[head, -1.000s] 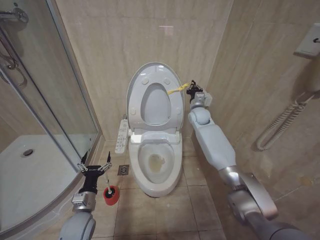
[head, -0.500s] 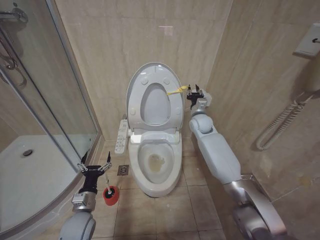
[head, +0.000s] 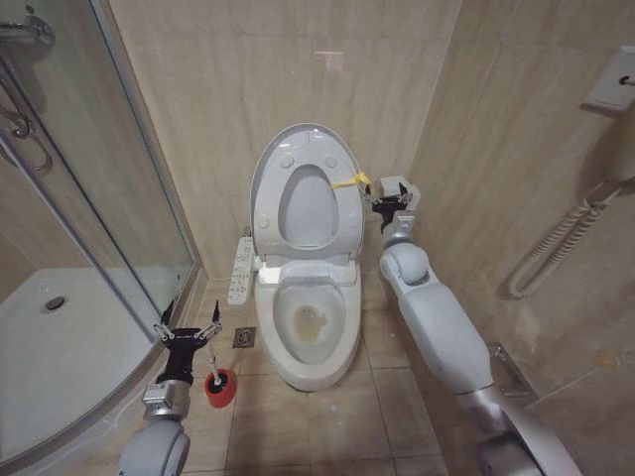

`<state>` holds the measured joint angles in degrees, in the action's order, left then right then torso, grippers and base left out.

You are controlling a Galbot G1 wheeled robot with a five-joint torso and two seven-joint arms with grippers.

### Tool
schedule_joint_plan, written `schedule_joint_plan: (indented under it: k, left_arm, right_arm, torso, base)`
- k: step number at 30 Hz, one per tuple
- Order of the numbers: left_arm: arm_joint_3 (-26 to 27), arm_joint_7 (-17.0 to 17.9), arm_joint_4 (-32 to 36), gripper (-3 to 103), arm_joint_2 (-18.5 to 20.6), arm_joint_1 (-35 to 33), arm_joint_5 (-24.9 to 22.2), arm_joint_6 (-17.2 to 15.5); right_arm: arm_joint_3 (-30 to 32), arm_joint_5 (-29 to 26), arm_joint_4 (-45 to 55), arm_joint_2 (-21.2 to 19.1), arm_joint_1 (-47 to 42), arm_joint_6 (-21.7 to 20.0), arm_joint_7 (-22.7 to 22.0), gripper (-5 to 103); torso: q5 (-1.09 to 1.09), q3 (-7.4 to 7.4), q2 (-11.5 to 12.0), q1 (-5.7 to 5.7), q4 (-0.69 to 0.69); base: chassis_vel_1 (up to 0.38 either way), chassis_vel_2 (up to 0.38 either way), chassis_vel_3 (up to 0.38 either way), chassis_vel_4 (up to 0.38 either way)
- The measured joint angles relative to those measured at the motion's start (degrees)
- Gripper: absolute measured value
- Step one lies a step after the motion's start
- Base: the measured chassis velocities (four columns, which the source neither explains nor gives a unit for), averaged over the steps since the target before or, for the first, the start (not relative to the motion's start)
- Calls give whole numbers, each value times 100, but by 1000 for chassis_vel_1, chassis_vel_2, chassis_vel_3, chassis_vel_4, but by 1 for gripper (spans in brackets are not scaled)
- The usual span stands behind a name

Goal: Open the toilet lid, clean the toilet bowl with a toilet brush, close the toilet lid, and flush.

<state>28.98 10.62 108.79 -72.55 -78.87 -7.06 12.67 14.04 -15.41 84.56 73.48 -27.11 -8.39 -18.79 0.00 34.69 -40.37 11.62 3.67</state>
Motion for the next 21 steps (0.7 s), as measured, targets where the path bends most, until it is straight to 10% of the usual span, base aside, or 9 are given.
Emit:
schedule_joint_plan:
  k: [21]
  left_arm:
    - [0,0,0,100,0,0,0,0]
  right_arm:
    - [-308,-279,689,26,-403,-104,-40,100]
  torso:
    - [0,0,0,0,1]
  base:
    - [0,0,0,0]
